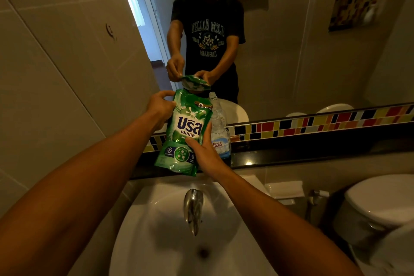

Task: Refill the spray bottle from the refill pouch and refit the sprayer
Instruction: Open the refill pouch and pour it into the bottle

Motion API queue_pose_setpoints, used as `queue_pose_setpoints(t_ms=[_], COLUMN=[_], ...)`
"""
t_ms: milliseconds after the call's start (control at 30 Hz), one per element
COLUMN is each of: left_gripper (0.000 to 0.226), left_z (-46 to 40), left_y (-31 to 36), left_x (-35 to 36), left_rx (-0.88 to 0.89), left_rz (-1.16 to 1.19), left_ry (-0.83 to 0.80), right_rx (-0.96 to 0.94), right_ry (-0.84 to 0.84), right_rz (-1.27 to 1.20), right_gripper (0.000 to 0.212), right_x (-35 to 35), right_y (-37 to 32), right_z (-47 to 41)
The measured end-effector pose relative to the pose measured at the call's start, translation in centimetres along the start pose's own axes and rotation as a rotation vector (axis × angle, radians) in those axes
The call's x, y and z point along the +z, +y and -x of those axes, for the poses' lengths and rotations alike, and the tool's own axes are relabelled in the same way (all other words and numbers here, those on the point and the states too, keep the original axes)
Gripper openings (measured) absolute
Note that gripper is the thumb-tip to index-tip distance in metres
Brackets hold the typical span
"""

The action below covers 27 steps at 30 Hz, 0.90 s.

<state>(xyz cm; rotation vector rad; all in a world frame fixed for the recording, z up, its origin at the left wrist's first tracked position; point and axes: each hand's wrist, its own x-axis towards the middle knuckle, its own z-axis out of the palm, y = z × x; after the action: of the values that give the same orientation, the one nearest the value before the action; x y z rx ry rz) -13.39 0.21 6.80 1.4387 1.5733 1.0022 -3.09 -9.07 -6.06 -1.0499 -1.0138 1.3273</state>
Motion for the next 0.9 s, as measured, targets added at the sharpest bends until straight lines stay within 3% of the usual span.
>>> queue_pose_setpoints(t_ms=[900], left_gripper=[0.039], left_z=[-1.6], left_y=[1.1], left_x=[0.1], left_rx=[-0.007], left_rz=[-0.076], left_ry=[0.001], right_rx=[0.014], right_ry=[-0.002], right_rz=[-0.14], right_gripper=[0.094], right_x=[1.0], right_y=[-0.7], right_z=[-0.5])
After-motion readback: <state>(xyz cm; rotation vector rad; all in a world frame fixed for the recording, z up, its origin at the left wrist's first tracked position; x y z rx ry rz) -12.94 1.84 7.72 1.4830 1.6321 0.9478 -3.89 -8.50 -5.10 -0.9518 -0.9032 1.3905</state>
